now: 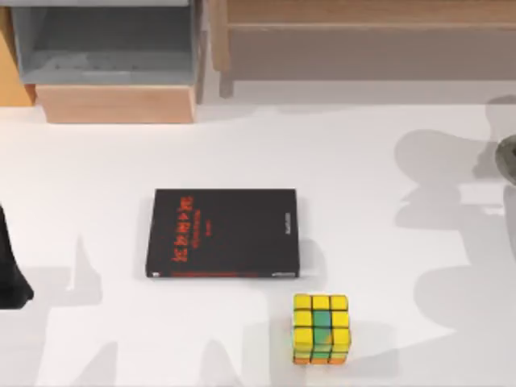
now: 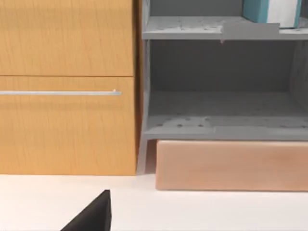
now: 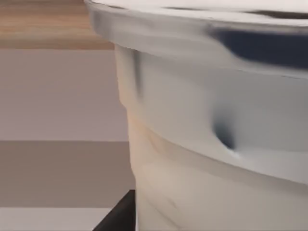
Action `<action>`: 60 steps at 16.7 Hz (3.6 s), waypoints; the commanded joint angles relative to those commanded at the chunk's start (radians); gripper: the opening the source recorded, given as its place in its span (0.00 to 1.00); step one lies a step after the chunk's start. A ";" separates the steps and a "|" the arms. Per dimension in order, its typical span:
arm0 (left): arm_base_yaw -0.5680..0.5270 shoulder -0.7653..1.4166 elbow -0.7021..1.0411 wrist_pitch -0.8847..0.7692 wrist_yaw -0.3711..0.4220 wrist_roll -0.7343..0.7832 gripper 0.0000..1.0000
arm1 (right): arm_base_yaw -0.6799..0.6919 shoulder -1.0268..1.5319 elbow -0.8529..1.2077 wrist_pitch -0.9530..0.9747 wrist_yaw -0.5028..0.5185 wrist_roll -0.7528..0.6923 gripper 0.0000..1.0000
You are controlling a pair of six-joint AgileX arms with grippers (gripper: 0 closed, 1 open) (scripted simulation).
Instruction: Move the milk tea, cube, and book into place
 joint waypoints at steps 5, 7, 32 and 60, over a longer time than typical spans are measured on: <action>0.000 0.000 0.000 0.000 0.000 0.000 1.00 | 0.000 0.000 0.000 0.000 0.000 0.000 1.00; 0.000 0.000 0.000 0.000 0.000 0.000 1.00 | 0.000 0.000 0.000 0.000 0.000 0.000 1.00; 0.000 0.000 0.000 0.000 0.000 0.000 1.00 | -0.013 -0.249 -0.172 -0.073 -0.021 0.000 1.00; 0.000 0.000 0.000 0.000 0.000 0.000 1.00 | 0.566 -0.279 0.802 -1.696 0.070 0.505 1.00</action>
